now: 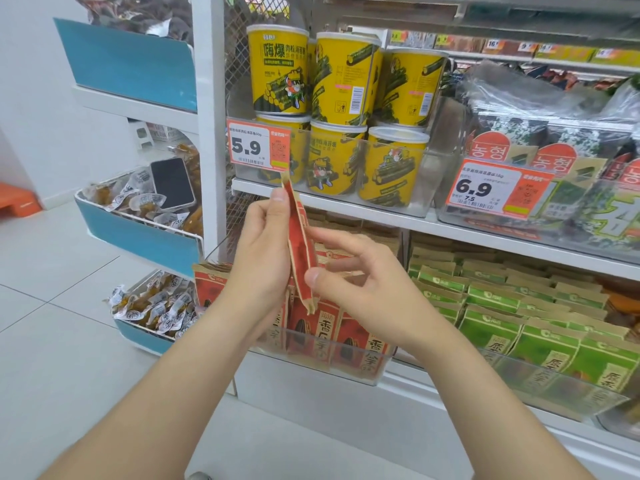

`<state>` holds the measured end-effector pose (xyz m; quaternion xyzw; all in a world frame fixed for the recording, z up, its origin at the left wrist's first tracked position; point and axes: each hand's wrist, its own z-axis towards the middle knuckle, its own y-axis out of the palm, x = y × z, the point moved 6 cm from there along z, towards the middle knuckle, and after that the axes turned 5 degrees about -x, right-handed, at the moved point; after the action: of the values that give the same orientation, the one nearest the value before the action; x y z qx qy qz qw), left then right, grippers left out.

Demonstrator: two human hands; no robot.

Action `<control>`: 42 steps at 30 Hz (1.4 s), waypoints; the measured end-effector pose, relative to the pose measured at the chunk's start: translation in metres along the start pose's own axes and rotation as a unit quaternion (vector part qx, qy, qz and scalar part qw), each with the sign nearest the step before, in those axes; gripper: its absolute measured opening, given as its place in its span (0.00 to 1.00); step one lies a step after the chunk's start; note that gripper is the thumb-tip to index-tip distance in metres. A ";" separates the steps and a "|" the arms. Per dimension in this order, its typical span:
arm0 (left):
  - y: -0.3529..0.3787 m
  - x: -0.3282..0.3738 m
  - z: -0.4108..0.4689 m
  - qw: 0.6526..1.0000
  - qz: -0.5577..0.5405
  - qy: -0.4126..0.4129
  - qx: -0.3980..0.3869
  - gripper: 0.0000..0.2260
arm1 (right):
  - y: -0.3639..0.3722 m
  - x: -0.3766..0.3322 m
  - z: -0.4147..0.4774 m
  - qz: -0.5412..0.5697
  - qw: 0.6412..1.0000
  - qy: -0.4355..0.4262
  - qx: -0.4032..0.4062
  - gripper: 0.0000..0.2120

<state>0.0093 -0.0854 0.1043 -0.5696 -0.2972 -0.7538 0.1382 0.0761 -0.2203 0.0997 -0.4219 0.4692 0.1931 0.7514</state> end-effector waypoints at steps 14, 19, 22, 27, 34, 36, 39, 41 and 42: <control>0.000 0.011 0.000 0.991 0.022 0.052 -0.118 0.11 | -0.015 -0.015 -0.002 0.112 0.988 -0.081 0.077 0.13; 0.002 0.018 -0.003 0.989 0.054 0.087 -0.103 0.10 | -0.014 -0.010 0.000 0.119 0.988 -0.063 0.074 0.11; 0.004 0.019 -0.004 0.979 0.119 0.107 -0.127 0.11 | -0.016 -0.006 0.001 0.118 0.987 -0.059 0.088 0.11; 0.003 0.020 -0.007 0.972 0.137 0.102 -0.160 0.12 | -0.016 -0.005 0.001 0.112 0.987 -0.055 0.097 0.13; -0.002 0.019 -0.004 0.960 0.143 0.111 -0.215 0.07 | -0.013 -0.013 -0.002 0.062 0.985 -0.084 0.140 0.13; -0.005 0.018 -0.002 0.959 0.135 0.113 -0.223 0.07 | -0.010 -0.014 -0.004 0.056 0.984 -0.081 0.147 0.13; -0.008 0.018 0.001 0.963 0.113 0.102 -0.224 0.08 | -0.009 -0.014 -0.004 0.061 0.984 -0.075 0.152 0.13; -0.011 0.018 0.002 0.968 0.089 0.087 -0.220 0.09 | -0.011 -0.014 -0.003 0.074 0.982 -0.073 0.157 0.13; -0.013 0.018 0.003 0.970 0.074 0.079 -0.216 0.10 | -0.012 -0.013 -0.002 0.080 0.982 -0.071 0.158 0.13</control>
<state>-0.0010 -0.0715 0.1181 -0.5450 -0.0722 -0.8304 0.0904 0.0769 -0.2273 0.1164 -0.2443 0.4710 0.2056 0.8223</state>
